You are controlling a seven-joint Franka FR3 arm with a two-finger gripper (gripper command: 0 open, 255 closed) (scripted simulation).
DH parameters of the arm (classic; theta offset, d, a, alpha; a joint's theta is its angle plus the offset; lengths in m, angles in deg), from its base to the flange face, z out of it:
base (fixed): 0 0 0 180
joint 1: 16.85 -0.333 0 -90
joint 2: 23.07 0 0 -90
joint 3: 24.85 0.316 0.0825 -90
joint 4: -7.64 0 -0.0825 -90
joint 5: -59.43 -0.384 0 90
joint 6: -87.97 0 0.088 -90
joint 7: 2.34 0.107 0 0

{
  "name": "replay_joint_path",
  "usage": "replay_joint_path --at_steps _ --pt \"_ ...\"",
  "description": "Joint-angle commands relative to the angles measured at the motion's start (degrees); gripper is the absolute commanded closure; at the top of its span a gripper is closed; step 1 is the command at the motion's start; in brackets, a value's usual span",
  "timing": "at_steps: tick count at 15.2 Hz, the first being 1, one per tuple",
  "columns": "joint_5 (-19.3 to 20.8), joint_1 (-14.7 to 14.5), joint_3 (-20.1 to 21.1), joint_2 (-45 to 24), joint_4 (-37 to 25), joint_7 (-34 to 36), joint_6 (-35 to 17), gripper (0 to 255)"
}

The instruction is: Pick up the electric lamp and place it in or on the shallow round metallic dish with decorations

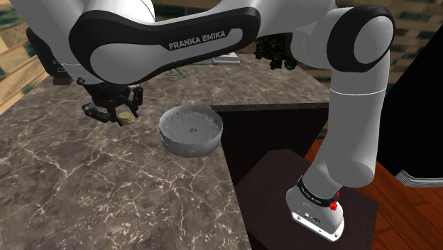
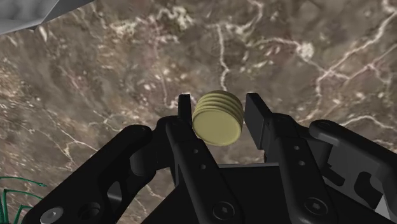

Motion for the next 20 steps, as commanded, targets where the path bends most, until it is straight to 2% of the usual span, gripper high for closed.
replay_joint_path --at_steps 1,11,20 --pt "0.0 0.0 0.0 0.0 0.0 0.0 0.0 255" --pt "0.1 -1.7 0.1 -0.6 -7.6 -2.1 6.7 255" --pt "1.5 -4.9 -0.2 -2.7 -17.9 -4.3 14.6 255"
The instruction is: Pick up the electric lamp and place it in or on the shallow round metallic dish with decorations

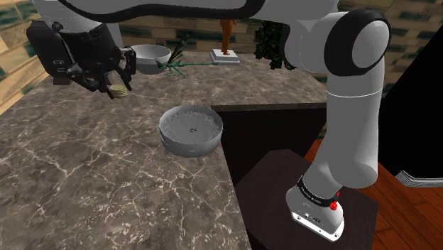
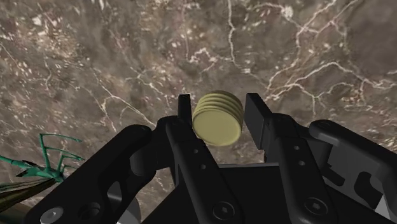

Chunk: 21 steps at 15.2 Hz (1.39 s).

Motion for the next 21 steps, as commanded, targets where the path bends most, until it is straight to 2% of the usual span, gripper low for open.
replay_joint_path --at_steps 1,5,9,13,15,18,20,21 --pt "0.5 -1.0 -0.1 -0.8 -2.8 -0.5 2.0 255" --pt "1.9 -3.2 -0.5 -2.5 -8.6 -1.7 5.8 255" --pt "-6.9 6.4 2.2 11.8 11.4 -1.1 -1.8 255" --pt "-15.5 11.5 1.7 25.2 25.8 -4.1 -7.2 255" --pt "-19.5 12.2 0.4 31.6 31.8 -6.2 -9.1 255" --pt "-24.4 11.6 -2.4 40.5 39.9 -9.2 -10.6 255" --pt "-26.7 10.6 -4.1 45.3 44.1 -10.7 -11.0 255" --pt "-26.7 10.4 -4.2 45.4 45.0 -10.5 -11.7 255"
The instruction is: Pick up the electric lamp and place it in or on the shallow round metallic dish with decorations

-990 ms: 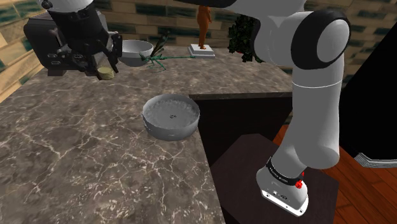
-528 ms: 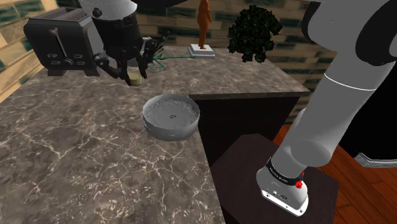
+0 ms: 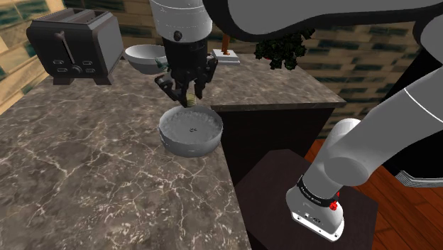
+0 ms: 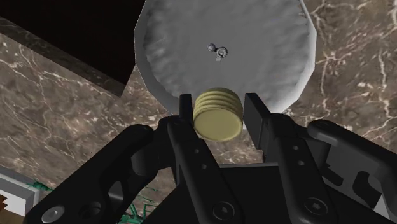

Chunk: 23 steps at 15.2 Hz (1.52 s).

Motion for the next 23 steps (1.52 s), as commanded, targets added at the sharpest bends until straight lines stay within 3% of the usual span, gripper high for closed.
replay_joint_path --at_steps 1,9,17,18,23 --pt "-0.8 -0.4 -0.6 1.6 2.5 -0.4 -1.2 255" --pt "-1.1 -0.8 -0.2 2.1 9.4 1.0 -7.4 255" --pt "-1.1 -0.8 -0.2 2.1 9.3 1.0 -7.4 255" --pt "-1.1 -0.8 -0.2 2.1 9.3 1.0 -7.4 0" --pt "-1.1 -0.8 -0.2 2.1 9.3 1.0 -7.4 0"
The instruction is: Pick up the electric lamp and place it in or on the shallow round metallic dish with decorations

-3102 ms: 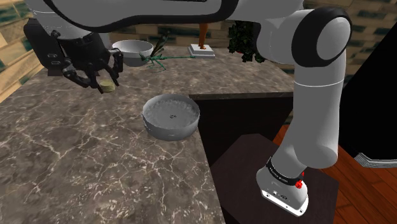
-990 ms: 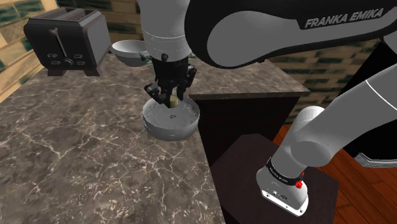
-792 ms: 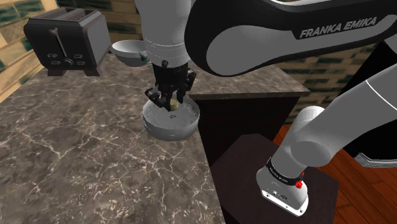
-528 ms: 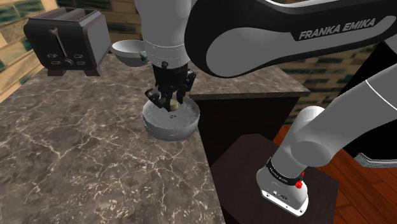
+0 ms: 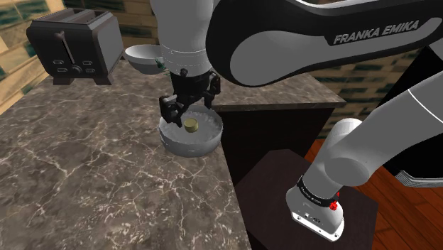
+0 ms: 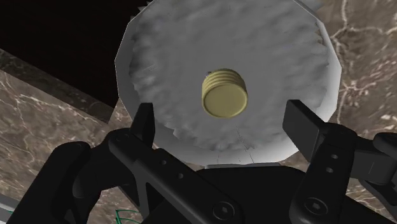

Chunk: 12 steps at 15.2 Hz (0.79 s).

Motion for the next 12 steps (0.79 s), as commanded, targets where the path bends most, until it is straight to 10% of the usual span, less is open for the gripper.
replay_joint_path --at_steps 1,12 --pt "0.0 0.0 0.2 -0.1 -2.0 0.0 1.9 0" --pt "0.2 0.1 0.9 -1.0 -8.0 0.3 7.3 0"
